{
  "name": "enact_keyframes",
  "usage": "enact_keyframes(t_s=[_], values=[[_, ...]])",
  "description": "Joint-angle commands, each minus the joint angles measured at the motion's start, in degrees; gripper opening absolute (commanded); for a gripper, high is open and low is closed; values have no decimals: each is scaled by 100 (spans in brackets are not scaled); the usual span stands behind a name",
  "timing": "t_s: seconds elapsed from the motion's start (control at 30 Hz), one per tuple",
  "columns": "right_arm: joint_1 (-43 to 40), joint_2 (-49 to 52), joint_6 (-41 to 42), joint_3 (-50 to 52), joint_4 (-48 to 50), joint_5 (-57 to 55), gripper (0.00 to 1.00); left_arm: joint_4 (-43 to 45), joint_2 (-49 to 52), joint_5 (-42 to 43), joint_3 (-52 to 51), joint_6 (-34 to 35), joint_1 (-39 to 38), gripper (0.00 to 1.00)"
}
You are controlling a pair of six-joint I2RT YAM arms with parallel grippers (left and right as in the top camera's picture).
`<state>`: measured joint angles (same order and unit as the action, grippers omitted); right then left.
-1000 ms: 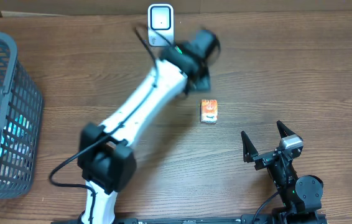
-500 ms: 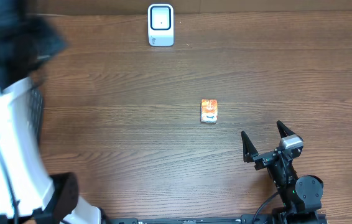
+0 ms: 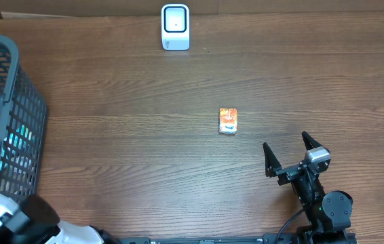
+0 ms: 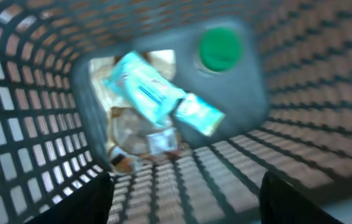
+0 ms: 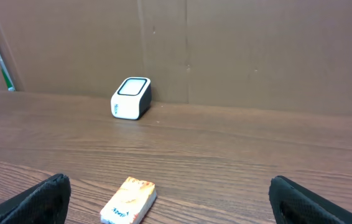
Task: Scan the item barcode
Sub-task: 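Reach the left gripper into the basket and grasp the green toilet tissue pack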
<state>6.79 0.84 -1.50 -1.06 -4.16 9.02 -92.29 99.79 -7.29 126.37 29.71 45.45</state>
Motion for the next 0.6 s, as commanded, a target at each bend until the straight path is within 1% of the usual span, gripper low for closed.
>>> enact_keyframes(t_s=[0.0,0.07,0.13,0.3,0.43,0.57], values=[[24,-66,13,59,17,0,100,391,37,293,-846,-299,420,66],[24,-66,13,59,17,0,100,828,37,264,-1574,-686,638,65],[24,-66,13,59,17,0,100,1069,37,170,-1982,-931,691,64],[24,-66,13,59,17,0,100,1781,37,-83,-2988,-1401,702,64],[24,-66,13,59,17,0,100,2629,39,-367,-3705,-1808,702,66],[24,-66,13,59,17,0,100,3379,70,-363,-4205,-2227,704,69]])
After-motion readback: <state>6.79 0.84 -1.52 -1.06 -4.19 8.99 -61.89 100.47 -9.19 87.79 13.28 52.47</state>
